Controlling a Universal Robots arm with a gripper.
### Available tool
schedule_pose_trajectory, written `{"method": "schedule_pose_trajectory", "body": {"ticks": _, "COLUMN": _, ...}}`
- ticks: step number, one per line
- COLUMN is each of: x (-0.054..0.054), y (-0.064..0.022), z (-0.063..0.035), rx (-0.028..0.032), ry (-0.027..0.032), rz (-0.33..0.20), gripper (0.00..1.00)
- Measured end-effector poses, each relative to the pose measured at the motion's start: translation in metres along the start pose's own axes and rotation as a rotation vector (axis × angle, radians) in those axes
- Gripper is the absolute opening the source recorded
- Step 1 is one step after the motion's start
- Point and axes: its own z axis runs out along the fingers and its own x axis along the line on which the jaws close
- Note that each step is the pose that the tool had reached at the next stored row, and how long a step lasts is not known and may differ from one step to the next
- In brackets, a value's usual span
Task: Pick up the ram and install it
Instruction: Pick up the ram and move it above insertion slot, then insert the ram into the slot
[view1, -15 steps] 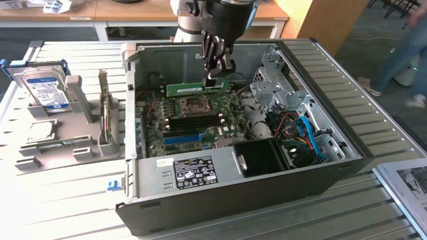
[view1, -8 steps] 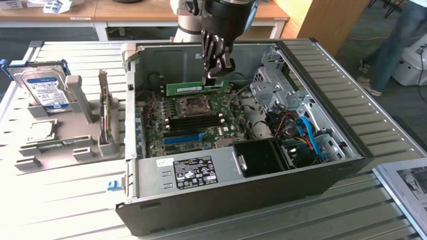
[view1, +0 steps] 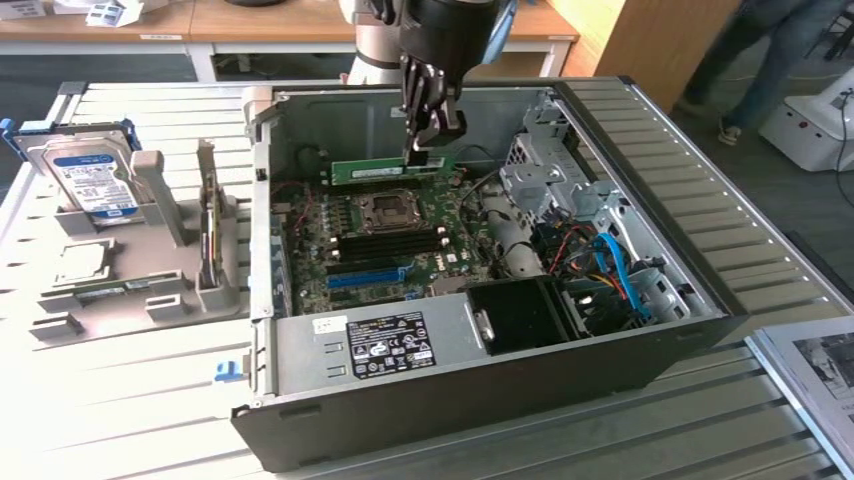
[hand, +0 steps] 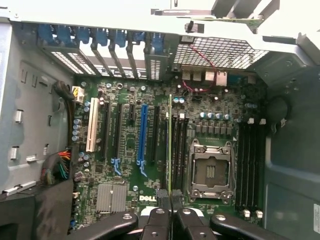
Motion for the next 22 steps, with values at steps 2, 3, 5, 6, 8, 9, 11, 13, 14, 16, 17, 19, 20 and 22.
{"method": "schedule_pose_trajectory", "body": {"ticks": 2, "x": -0.0028, "y": -0.0001, "z": 0.0001, "rx": 0.0, "ry": 0.0001, "rz": 0.0, "gripper": 0.12}}
{"method": "schedule_pose_trajectory", "body": {"ticks": 3, "x": -0.0037, "y": -0.0002, "z": 0.0001, "rx": 0.0001, "ry": 0.0002, "rz": 0.0, "gripper": 0.12}}
{"method": "schedule_pose_trajectory", "body": {"ticks": 5, "x": -0.0041, "y": -0.0003, "z": 0.0001, "rx": 0.0, "ry": 0.0002, "rz": 0.0, "gripper": 0.12}}
{"method": "schedule_pose_trajectory", "body": {"ticks": 6, "x": -0.0041, "y": -0.0002, "z": 0.0002, "rx": 0.0001, "ry": 0.0001, "rz": 0.0, "gripper": 0.12}}
{"method": "schedule_pose_trajectory", "body": {"ticks": 8, "x": -0.0041, "y": -0.0002, "z": 0.0002, "rx": 0.0001, "ry": 0.0001, "rz": 0.0, "gripper": 0.12}}
{"method": "schedule_pose_trajectory", "body": {"ticks": 9, "x": -0.0041, "y": -0.0002, "z": 0.0002, "rx": 0.0001, "ry": 0.0001, "rz": 0.0, "gripper": 0.12}}
{"method": "schedule_pose_trajectory", "body": {"ticks": 11, "x": -0.0041, "y": -0.0002, "z": 0.0001, "rx": 0.0001, "ry": 0.0001, "rz": 0.0, "gripper": 0.12}}
{"method": "schedule_pose_trajectory", "body": {"ticks": 13, "x": -0.0041, "y": -0.0002, "z": 0.0002, "rx": 0.0001, "ry": 0.0001, "rz": 0.0, "gripper": 0.12}}
{"method": "schedule_pose_trajectory", "body": {"ticks": 14, "x": -0.0041, "y": -0.0002, "z": 0.0001, "rx": 0.0001, "ry": 0.0001, "rz": 0.0, "gripper": 0.12}}
{"method": "schedule_pose_trajectory", "body": {"ticks": 16, "x": -0.0041, "y": -0.0002, "z": 0.0004, "rx": 0.0001, "ry": 0.0, "rz": 0.0, "gripper": 0.12}}
{"method": "schedule_pose_trajectory", "body": {"ticks": 17, "x": -0.0041, "y": -0.0003, "z": 0.0012, "rx": 0.0003, "ry": -0.0002, "rz": 0.0, "gripper": 0.12}}
{"method": "schedule_pose_trajectory", "body": {"ticks": 19, "x": -0.004, "y": -0.0005, "z": 0.0034, "rx": 0.0001, "ry": 0.0, "rz": 0.0, "gripper": 0.12}}
{"method": "schedule_pose_trajectory", "body": {"ticks": 20, "x": -0.004, "y": -0.0006, "z": 0.0049, "rx": 0.0001, "ry": 0.0, "rz": 0.0, "gripper": 0.12}}
{"method": "schedule_pose_trajectory", "body": {"ticks": 22, "x": -0.0039, "y": -0.0009, "z": 0.0081, "rx": 0.0, "ry": 0.0001, "rz": 0.0, "gripper": 0.12}}
